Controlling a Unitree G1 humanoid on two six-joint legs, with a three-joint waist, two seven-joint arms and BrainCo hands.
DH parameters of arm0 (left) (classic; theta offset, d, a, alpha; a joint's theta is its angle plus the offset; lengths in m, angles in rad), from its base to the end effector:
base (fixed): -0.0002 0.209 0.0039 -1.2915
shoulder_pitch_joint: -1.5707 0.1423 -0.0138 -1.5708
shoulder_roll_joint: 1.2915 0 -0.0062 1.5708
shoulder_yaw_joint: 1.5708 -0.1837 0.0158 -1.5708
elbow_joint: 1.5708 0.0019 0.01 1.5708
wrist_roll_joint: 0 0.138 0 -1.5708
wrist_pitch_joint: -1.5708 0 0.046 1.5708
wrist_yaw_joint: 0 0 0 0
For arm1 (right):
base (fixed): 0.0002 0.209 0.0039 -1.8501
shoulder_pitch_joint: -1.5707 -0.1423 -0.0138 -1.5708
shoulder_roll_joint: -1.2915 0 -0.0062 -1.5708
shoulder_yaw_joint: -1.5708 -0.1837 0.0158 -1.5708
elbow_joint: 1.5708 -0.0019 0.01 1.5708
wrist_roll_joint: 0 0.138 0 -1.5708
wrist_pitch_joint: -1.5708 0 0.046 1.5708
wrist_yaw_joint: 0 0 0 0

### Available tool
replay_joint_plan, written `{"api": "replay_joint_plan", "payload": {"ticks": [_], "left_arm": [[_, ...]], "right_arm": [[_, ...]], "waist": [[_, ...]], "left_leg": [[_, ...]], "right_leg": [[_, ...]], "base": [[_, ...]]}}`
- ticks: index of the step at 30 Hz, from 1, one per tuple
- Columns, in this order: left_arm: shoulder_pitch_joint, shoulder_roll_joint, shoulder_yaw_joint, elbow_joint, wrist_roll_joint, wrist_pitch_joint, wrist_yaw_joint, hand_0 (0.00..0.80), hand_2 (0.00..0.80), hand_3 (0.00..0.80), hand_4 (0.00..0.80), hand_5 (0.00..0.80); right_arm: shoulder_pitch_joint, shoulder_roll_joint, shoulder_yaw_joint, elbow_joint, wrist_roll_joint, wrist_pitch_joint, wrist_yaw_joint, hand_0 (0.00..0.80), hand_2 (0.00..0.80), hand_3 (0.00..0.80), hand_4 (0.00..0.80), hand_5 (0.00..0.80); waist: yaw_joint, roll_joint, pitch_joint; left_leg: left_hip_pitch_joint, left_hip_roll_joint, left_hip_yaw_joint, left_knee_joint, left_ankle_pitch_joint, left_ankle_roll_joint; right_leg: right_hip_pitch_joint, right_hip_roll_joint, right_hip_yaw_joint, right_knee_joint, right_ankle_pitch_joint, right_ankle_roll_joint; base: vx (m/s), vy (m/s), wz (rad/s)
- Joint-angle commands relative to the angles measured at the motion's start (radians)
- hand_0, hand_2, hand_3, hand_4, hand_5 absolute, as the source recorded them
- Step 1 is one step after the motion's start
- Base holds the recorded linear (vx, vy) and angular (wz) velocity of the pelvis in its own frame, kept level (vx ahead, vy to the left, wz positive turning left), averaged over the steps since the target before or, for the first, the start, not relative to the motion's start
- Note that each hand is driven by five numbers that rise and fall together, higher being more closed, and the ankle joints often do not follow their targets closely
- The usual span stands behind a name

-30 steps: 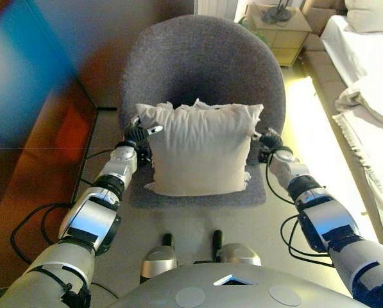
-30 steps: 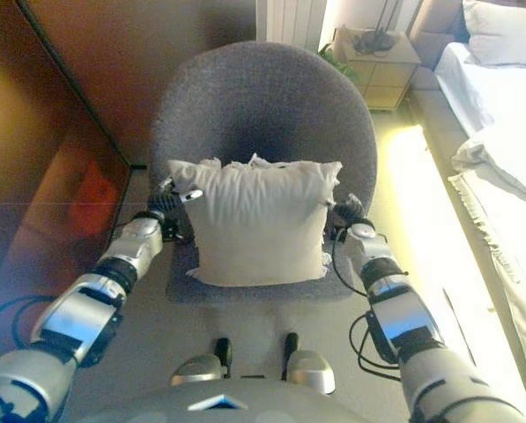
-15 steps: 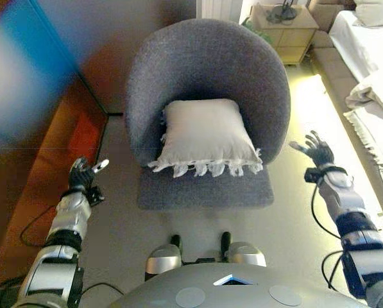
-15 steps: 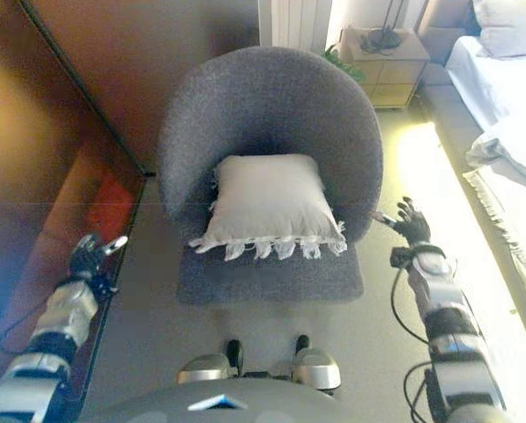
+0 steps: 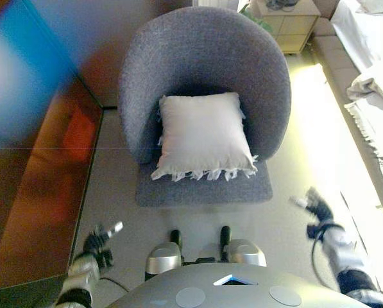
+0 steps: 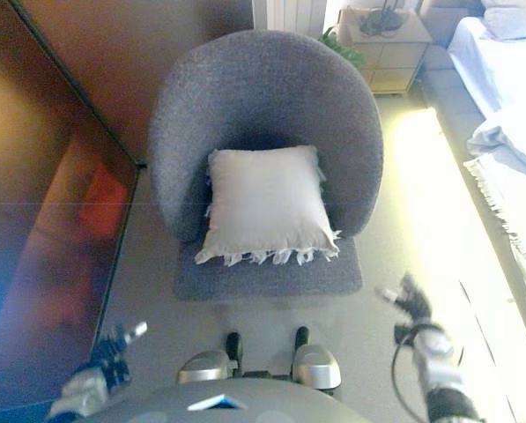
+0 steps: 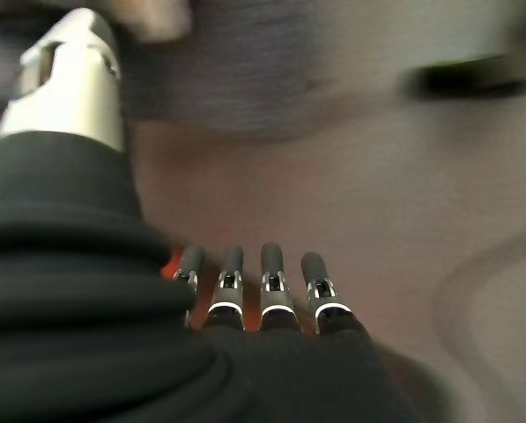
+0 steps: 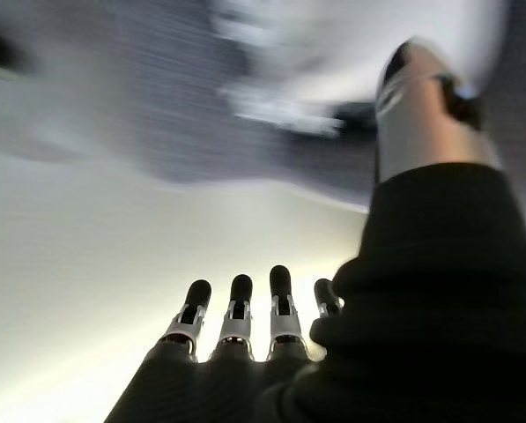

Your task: Pick up the cushion and take it to the sofa

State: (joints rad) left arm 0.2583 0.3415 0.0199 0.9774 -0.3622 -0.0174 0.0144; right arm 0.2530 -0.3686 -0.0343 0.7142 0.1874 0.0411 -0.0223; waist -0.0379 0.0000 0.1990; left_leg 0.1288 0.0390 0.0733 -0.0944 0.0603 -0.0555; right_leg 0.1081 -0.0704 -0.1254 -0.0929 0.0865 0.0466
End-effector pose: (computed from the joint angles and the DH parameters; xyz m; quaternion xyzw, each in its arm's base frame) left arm 0.0208 0.2695 -0.0991 -0.0025 0.5358 0.2076 0.8184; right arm 0.0649 -0.2726 -0.0780 -0.0826 0.4621 -0.1447 0.8710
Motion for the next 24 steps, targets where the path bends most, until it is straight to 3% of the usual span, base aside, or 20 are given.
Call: {"api": "replay_joint_plan", "payload": {"ticks": [1,4,6,9,15,24], "left_arm": [[-0.027,-0.004,-0.058,0.131,0.05,0.011,-0.012,0.0,0.0,0.0,0.0,0.0],[-0.074,-0.048,-0.1,0.24,0.078,0.058,-0.024,0.0,0.0,0.0,0.0,0.0],[-0.124,-0.085,-0.111,0.312,0.059,0.103,0.025,0.0,0.0,0.0,0.0,0.0],[-0.168,-0.114,-0.114,0.353,0.041,0.138,0.04,0.0,0.0,0.0,0.0,0.0],[-0.218,-0.148,-0.191,0.347,0.037,0.172,0.073,0.0,0.0,0.0,0.0,0.0],[-0.227,-0.148,-0.215,0.342,-0.012,0.169,0.077,0.0,0.0,0.0,0.0,0.0]], "right_arm": [[-0.031,0.028,0.051,0.161,-0.04,-0.047,0.011,0.0,0.0,0.0,0.0,0.0],[-0.07,0.095,0.106,0.355,-0.056,-0.011,-0.027,0.0,0.0,0.0,0.0,0.0],[-0.112,0.146,0.133,0.473,-0.028,0.052,-0.043,0.0,0.0,0.0,0.0,0.0],[-0.135,0.189,0.168,0.548,-0.026,0.047,-0.039,0.0,0.0,0.0,0.0,0.0],[-0.169,0.204,0.215,0.539,-0.006,0.051,-0.062,0.0,0.0,0.0,0.0,0.0],[-0.175,0.199,0.224,0.558,0.022,0.055,-0.053,0.0,0.0,0.0,0.0,0.0]], "waist": [[0.013,-0.015,-0.031],[0.017,-0.022,-0.041],[0.015,-0.026,-0.05],[0.008,-0.029,-0.063],[-0.006,-0.023,-0.083],[-0.01,-0.017,-0.097]], "left_leg": [[0.001,-0.031,0.032,0.042,-0.128,0.043],[0.016,-0.03,0.03,0.035,-0.134,0.045],[0.029,-0.029,0.03,0.027,-0.14,0.047],[0.041,-0.029,0.031,0.021,-0.148,0.047],[0.048,-0.028,0.039,0.024,-0.165,0.047],[0.059,-0.026,0.04,0.021,-0.177,0.052]], "right_leg": [[0.011,-0.036,-0.024,0.06,-0.114,0.07],[0.029,-0.027,-0.017,0.051,-0.119,0.061],[0.039,-0.018,-0.006,0.047,-0.123,0.053],[0.044,-0.013,0.008,0.044,-0.128,0.046],[0.051,-0.004,0.038,0.039,-0.14,0.04],[0.057,0.003,0.047,0.033,-0.15,0.036]], "base": [[-0.074,-0.054,0.0],[-0.071,-0.054,0.0],[-0.074,-0.047,-0.05],[-0.063,-0.03,-0.11],[-0.049,-0.017,-0.15],[-0.016,-0.001,-0.01]]}}
